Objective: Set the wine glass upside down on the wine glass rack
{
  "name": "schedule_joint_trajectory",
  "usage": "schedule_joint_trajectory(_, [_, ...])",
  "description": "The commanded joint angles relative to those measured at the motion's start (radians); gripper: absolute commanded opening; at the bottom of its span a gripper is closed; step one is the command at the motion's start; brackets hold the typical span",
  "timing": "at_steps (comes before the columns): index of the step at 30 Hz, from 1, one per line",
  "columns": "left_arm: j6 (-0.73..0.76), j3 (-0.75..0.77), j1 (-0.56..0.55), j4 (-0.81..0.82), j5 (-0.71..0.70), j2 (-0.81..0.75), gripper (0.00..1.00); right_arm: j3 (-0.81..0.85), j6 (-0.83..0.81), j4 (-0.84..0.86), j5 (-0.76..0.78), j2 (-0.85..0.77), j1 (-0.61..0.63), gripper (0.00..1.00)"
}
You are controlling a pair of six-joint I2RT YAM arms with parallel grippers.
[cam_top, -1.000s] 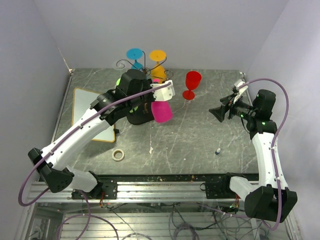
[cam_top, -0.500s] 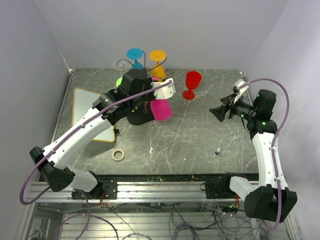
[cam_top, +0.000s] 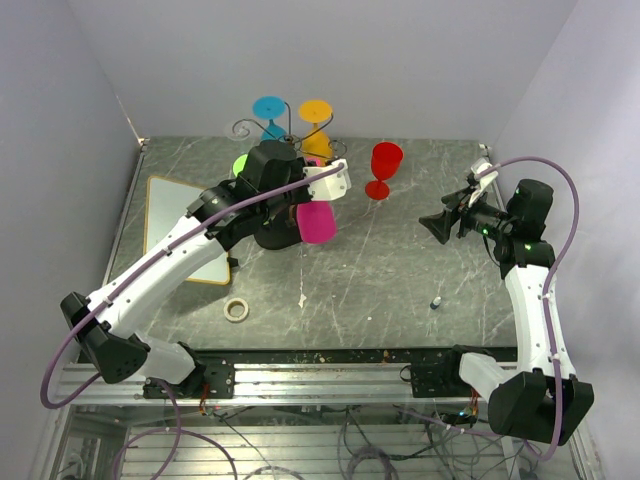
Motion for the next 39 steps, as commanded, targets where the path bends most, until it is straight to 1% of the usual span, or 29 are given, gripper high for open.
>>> schedule_joint_trajectory(1, [-0.008, -0.006, -0.003, 0.005, 0.007, -0.020, 0.25, -0.013, 0.005, 0.024, -0.012, -0.018, -0.008, 0.80])
schedule_joint_trajectory(8, [-0.008, -0.008, -0.004, 0.007, 0.008, -0.042, 0.26, -0.015, 0.007, 0.025, -0.013, -0.019, -0.015, 0.80])
schedule_joint_trajectory(12, [0.001, -0.025, -0.004, 0.013, 0.003, -0.055, 0.31, -0.016, 0.008, 0.026, -0.013, -0.017, -0.017, 0.80])
schedule_joint_trajectory(25, [0.022, -0.047, -0.004, -0.004, 0.003, -0.090, 0.37, -0.020, 0.011, 0.030, -0.019, -0.018, -0.031, 0.80])
schedule_joint_trajectory(32, [0.032, -0.066, -0.004, -0.013, 0.019, -0.122, 0.45, -0.023, 0.016, 0.036, -0.024, -0.019, -0.039, 0.80])
schedule_joint_trajectory(39, [0.002, -0.024, -0.004, -0.073, 0.091, -0.144, 0.55, -0.024, 0.017, 0.036, -0.024, -0.016, -0.040, 0.80])
